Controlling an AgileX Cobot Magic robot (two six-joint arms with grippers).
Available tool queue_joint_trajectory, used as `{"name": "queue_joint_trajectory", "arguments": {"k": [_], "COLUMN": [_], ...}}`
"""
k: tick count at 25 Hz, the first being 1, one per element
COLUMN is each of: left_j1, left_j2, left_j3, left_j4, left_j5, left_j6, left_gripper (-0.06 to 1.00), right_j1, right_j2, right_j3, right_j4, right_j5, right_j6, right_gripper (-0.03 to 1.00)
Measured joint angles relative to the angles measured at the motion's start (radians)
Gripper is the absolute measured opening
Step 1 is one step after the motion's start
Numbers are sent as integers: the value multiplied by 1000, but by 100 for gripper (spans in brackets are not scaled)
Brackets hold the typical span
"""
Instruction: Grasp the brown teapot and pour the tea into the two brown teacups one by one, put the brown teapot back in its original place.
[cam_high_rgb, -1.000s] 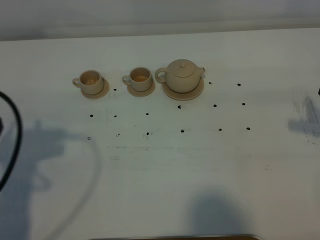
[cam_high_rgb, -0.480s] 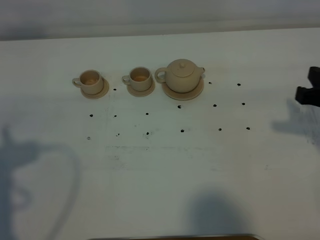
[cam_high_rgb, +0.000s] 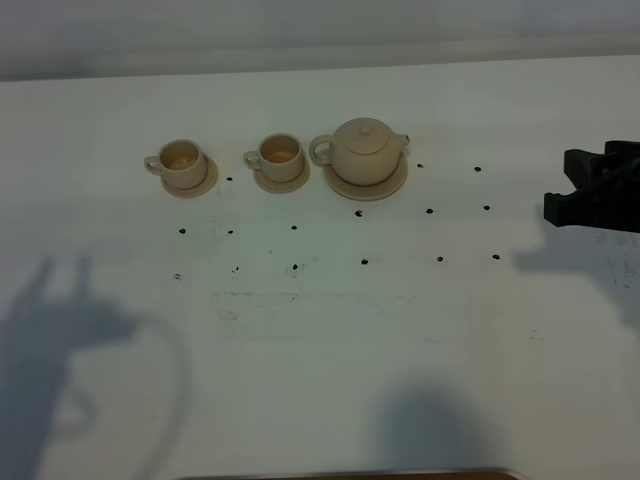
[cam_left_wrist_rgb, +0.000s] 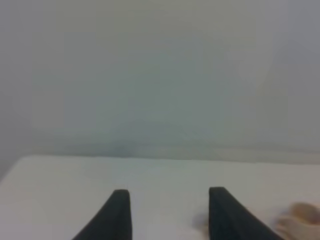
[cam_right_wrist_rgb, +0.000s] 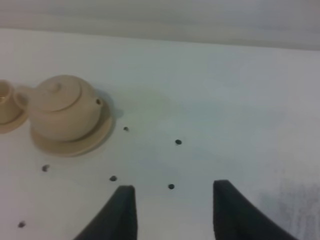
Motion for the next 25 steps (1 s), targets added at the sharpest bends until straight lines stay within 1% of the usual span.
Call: {"name": "queue_joint_trajectory", "arguments": {"k": [3,6,8,10,12,13,16,19,20,22,25], "left_j1": [0,0,0,0,0,0,-10,-63,-90,-147,-223], "left_j2": [0,2,12,26,35,42,52,53,53,53,41], "left_j3": [0,1,-8,-33,-66,-83,-88,-54,-43,-38,-48], "left_j4": [1,1,2,3,5,5,6,5,5,3,3], "left_j5": [117,237,256,246,206,175,119,84,45,-73,-325], "left_j6": [26,141,216,288,359,373,392,395,396,396,396], "left_gripper": [31,31,31,31,31,31,31,31,31,31,31], "right_j1": [0,0,1,6,15,17,20,20,21,21,30], "right_j2": [0,0,0,0,0,0,0,0,0,0,0], "right_j3": [0,0,0,0,0,0,0,0,0,0,0], "right_j4": [0,0,0,0,0,0,0,0,0,0,0], "right_j5": [11,19,23,23,22,25,24,24,24,25,25], "right_j6": [0,-1,-1,-1,-3,-6,-8,-8,-8,-9,-9], "right_gripper": [37,37,37,37,37,37,37,37,37,37,37]}}
